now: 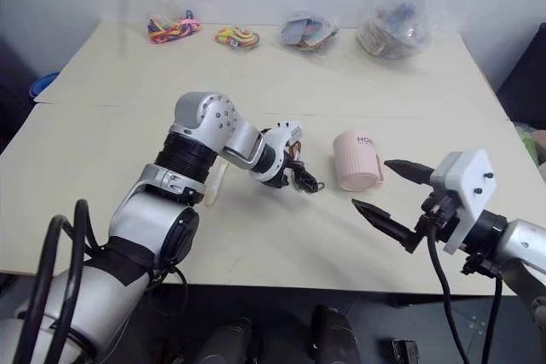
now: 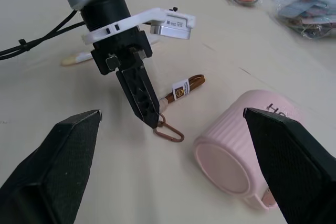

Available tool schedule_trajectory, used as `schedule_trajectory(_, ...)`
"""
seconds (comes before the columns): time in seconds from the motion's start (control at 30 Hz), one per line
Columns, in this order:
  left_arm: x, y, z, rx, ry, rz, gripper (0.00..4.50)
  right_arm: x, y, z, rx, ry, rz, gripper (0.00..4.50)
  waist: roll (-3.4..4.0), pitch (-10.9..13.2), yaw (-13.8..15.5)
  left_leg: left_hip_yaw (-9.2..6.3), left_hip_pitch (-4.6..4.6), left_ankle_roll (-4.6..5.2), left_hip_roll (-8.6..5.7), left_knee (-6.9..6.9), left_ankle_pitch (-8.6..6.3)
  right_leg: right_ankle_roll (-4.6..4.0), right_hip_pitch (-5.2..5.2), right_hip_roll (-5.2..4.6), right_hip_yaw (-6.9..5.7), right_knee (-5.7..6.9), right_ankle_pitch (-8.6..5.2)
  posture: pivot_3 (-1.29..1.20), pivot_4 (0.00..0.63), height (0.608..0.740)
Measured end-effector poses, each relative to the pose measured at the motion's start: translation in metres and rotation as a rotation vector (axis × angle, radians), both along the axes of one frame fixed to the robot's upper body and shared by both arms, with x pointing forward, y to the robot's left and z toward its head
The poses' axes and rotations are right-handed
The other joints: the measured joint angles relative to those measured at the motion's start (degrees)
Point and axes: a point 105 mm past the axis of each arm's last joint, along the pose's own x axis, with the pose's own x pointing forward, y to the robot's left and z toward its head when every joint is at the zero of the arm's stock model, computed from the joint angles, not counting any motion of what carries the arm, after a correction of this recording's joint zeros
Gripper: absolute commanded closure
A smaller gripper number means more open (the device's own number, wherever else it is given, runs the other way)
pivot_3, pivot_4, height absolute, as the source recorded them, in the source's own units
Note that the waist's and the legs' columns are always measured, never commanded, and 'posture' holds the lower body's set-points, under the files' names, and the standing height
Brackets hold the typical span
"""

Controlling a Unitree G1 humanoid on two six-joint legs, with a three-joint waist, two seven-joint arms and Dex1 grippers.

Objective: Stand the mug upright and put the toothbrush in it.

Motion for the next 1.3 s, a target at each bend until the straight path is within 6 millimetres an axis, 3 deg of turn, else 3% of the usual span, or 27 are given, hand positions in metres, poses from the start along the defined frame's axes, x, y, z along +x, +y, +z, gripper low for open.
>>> schedule_trajectory(0.4,0.016,-0.003,-0.009,0.011,-0.010,0.099,4.08,-0.005,0.009,0.007,0.033,-0.021,0.014,0.00,-0.01,0.00,0.25,-0.06,-0.07,0.01,-0.04,0.01,0.00,0.07,0.02,-0.04,-0.05,-0.10,0.05,0.00,0.150,0.740)
schedule_trajectory(0.63,0.018,-0.015,-0.010,0.011,-0.030,0.108,4.20,-0.005,0.014,0.013,0.053,-0.035,0.018,0.00,-0.01,0.00,0.33,-0.06,-0.07,0.03,-0.04,0.00,-0.01,0.09,0.03,-0.05,-0.06,-0.11,0.05,0.00,0.150,0.740)
schedule_trajectory(0.9,0.021,-0.010,-0.008,0.000,-0.035,0.128,4.32,-0.006,0.017,0.014,0.045,-0.024,0.031,0.00,-0.02,0.00,-0.05,-0.06,-0.08,0.03,-0.01,-0.02,-0.02,0.09,0.01,-0.03,-0.06,-0.11,0.05,0.00,0.150,0.740)
schedule_trajectory(0.97,0.025,0.004,-0.004,0.009,-0.028,0.151,4.32,-0.006,0.018,0.015,0.040,-0.022,0.036,0.00,-0.03,0.01,-0.37,-0.02,-0.07,0.03,0.02,-0.06,-0.01,0.09,-0.03,0.01,-0.03,-0.11,0.05,0.00,0.150,0.740)
schedule_trajectory(1.03,0.032,0.034,0.008,0.025,-0.045,0.202,4.32,-0.005,0.019,0.013,0.040,-0.014,0.045,0.00,-0.05,0.02,-1.25,-0.02,-0.08,0.00,0.05,-0.14,0.00,0.08,-0.15,0.02,-0.01,-0.05,0.05,0.00,0.150,0.740)
schedule_trajectory(1.2,0.042,0.125,0.073,0.015,-0.289,0.310,4.32,0.001,0.027,0.014,0.048,-0.004,0.110,0.00,-0.02,0.01,-2.06,-0.19,-0.02,-0.05,0.08,-0.39,0.03,0.06,-0.38,0.04,0.20,-0.05,0.04,0.00,0.150,0.740)
schedule_trajectory(1.27,0.039,0.153,0.080,0.028,-0.340,0.346,4.32,0.004,0.030,0.013,0.052,0.005,0.136,0.00,0.00,0.00,-1.91,-0.23,-0.03,-0.05,0.08,-0.38,0.02,0.05,-0.38,0.04,0.19,-0.08,0.03,0.00,0.150,0.740)
schedule_trajectory(1.3,0.033,0.184,0.079,0.055,-0.376,0.392,4.32,0.006,0.035,0.014,0.052,0.009,0.172,0.00,0.00,0.00,-2.15,-0.21,-0.03,-0.04,0.07,-0.38,0.02,0.05,-0.42,0.03,0.26,-0.07,0.03,0.00,0.150,0.740)
